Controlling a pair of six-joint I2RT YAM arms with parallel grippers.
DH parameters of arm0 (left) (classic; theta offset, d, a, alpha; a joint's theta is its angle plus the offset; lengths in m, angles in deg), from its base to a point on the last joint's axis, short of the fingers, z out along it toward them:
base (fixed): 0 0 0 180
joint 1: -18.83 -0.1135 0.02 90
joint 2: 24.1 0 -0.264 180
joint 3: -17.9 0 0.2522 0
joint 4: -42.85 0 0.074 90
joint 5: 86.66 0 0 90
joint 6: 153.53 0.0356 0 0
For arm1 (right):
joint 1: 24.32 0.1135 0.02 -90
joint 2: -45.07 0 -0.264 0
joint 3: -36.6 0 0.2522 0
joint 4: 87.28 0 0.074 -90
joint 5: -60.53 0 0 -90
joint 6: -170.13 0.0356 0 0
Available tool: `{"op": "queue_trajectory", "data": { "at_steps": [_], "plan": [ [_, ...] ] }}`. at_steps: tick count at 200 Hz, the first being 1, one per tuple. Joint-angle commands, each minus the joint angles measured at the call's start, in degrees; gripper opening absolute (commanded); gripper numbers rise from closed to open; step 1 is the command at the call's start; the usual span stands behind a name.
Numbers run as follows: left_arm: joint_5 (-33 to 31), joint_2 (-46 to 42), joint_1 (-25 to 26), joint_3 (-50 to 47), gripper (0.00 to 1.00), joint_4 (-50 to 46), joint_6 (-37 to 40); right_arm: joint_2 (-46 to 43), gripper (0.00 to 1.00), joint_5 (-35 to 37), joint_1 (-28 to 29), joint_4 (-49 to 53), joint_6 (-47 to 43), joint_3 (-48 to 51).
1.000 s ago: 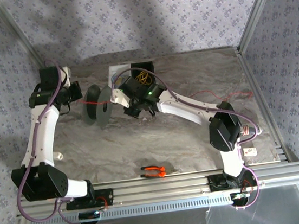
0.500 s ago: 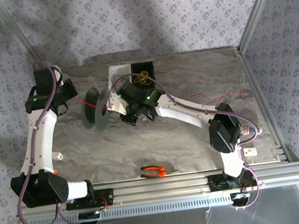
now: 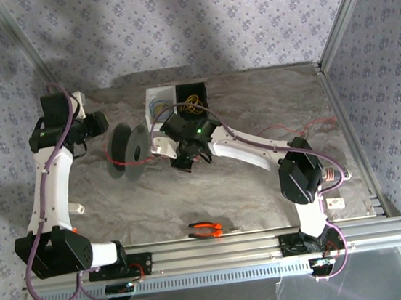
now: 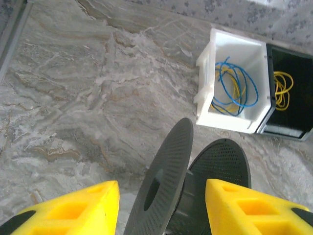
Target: Wrap the cables
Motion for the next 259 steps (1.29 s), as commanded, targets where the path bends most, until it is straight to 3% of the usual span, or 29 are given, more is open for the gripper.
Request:
{"op": "queue_trajectory", "data": {
  "at_steps": [1,78,120,259],
  "plan": [
    [0.3,0.6,0.6,-1.6,0.5,-3.2,2.5,0.4,0.0,1.5,0.3,2.2,1.2,0.5],
    [-0.4,2.5,2.0,-4.8,0.48,-2.9,2.5,4.0,0.0,4.1,-2.1,6.7,7.1,-4.1],
    [-1.1,4.6,3.7,-4.9,0.42,-2.8,2.0,6.1,0.0,4.8,-2.3,9.5,7.9,-7.2],
    [-0.4,5.3,6.0,-5.1,0.43,-1.1,-0.6,8.0,0.0,8.5,-4.2,15.8,12.1,-14.2]
  ]
}}
